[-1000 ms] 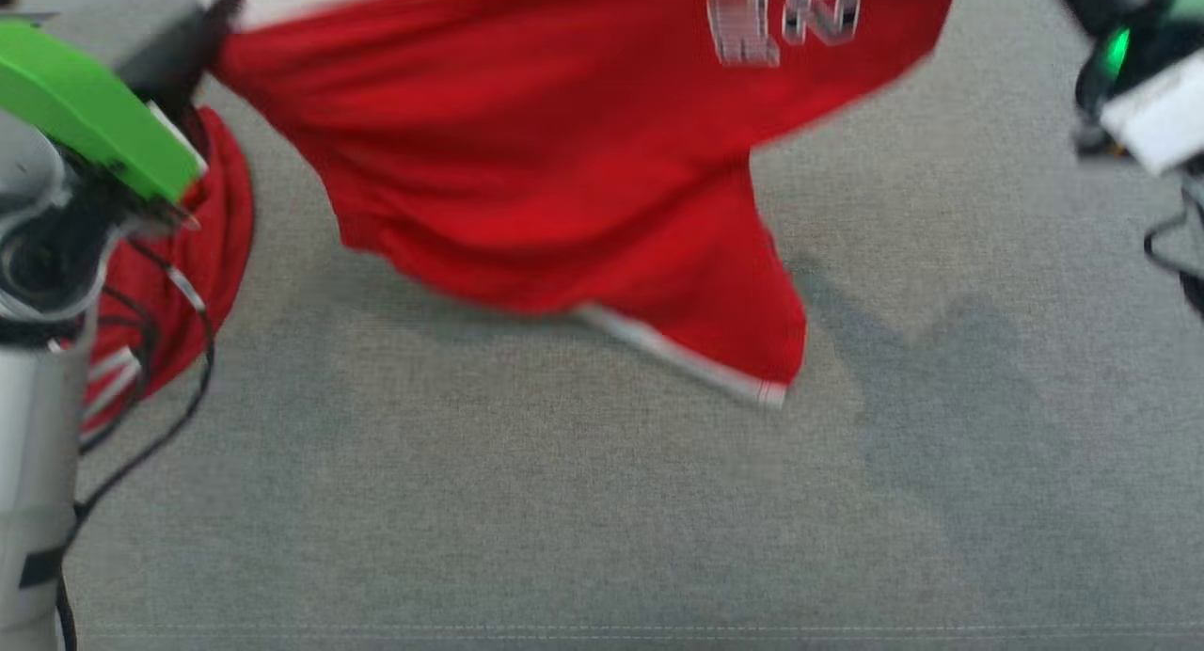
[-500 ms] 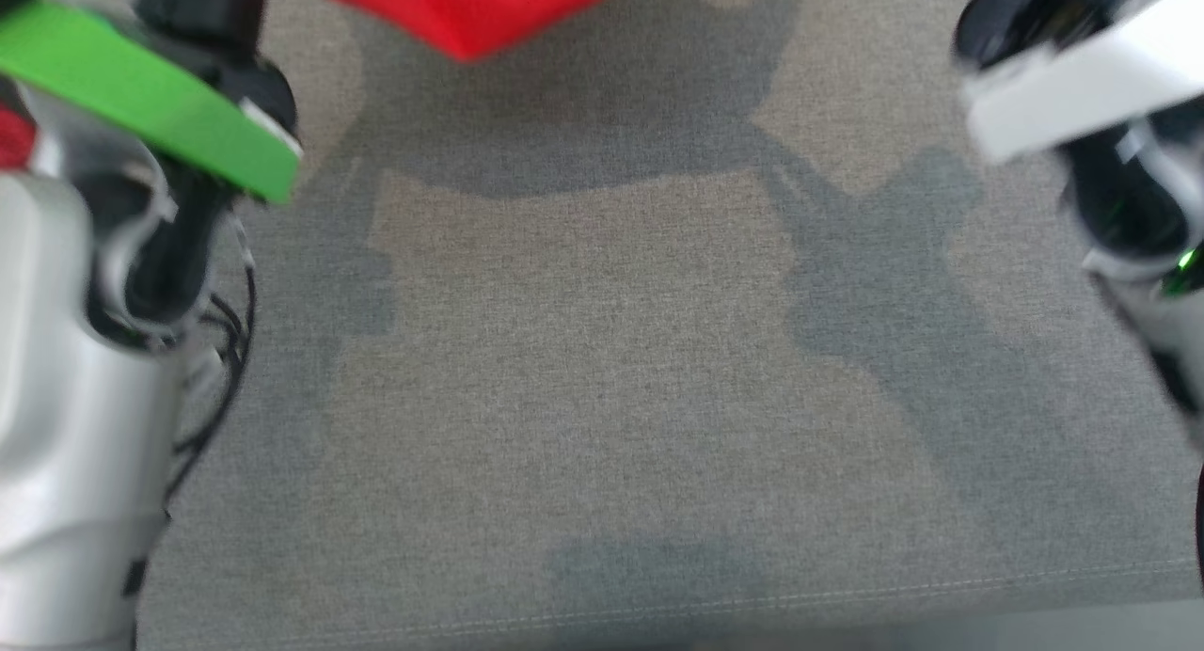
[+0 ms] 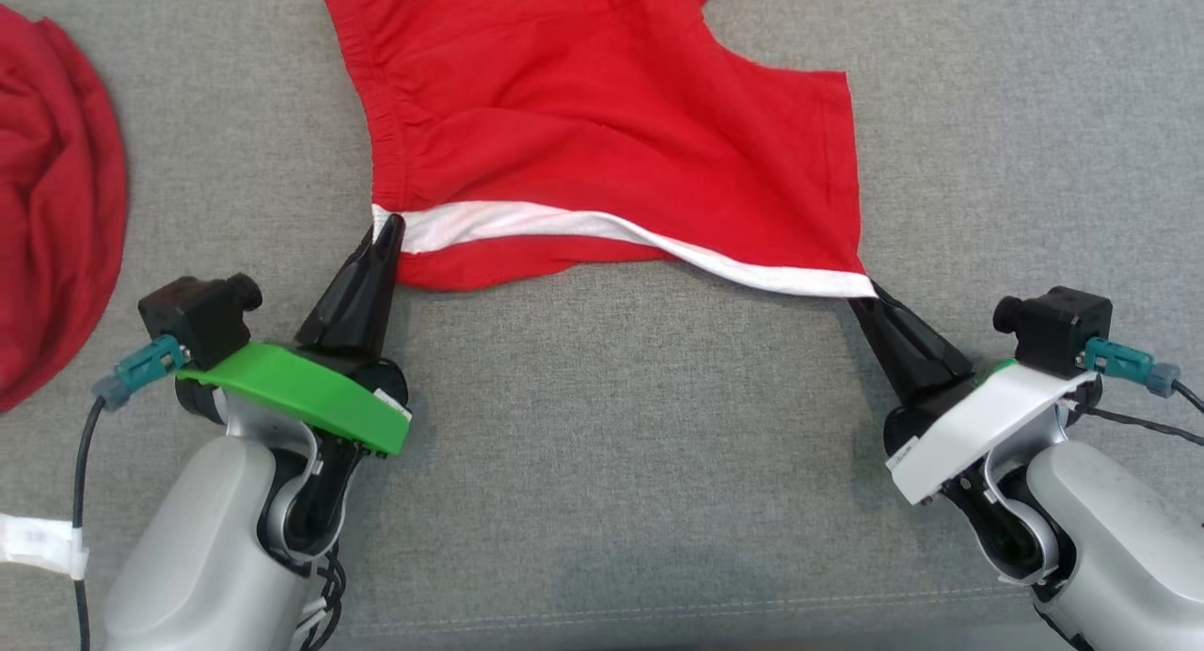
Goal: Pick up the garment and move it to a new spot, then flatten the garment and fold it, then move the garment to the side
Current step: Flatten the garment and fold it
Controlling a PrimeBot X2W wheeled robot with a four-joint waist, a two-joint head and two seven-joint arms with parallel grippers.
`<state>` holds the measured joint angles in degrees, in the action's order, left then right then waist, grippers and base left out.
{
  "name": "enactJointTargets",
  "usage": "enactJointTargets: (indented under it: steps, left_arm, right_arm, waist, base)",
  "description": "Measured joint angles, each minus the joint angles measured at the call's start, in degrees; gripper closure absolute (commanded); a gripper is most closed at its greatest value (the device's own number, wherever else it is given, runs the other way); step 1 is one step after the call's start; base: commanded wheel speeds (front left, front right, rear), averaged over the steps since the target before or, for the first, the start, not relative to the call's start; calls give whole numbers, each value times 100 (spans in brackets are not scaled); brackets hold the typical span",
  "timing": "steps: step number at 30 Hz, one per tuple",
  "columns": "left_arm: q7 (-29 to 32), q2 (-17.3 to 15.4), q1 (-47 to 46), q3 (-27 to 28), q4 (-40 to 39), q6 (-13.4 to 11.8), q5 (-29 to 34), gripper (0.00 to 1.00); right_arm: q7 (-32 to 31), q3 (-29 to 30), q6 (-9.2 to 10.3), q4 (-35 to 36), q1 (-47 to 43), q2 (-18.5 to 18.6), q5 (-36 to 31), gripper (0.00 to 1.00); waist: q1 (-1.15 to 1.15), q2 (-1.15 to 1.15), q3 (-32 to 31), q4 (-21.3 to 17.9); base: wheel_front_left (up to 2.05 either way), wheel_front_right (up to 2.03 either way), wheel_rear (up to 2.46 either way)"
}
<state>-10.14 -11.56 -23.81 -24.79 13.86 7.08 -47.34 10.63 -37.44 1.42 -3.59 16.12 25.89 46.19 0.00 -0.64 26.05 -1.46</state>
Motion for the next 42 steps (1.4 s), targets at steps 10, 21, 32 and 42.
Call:
enactJointTargets:
  steps: [10, 21, 32, 42]
  left_arm:
    - [355, 37, 379, -571, -257, 1, -1283, 100]
    - [1066, -410, 785, -625, -716, 1, -2679, 100]
    - [1046, -932, 1132, -950, -645, 2, -2282, 100]
    - [809, -953, 1426, -1432, -698, 2, -2195, 100]
  right_arm:
    - [202, -90, -189, -248, 5, 386, -546, 100]
    - [175, -683, -344, -722, -316, 994, -1195, 100]
    - [146, -814, -342, -735, -381, 959, -1444, 100]
    - [197, -937, -290, -514, -464, 1059, -1672, 100]
  waist:
    - [0, 0, -690, 122]
    - [-1, 0, -1244, 374]
    - [0, 0, -1313, 465]
    - [-1, 0, -1365, 477]
  base:
    - [0, 0, 0]
    - [0, 0, 0]
    - [0, 0, 0]
    - [0, 0, 0]
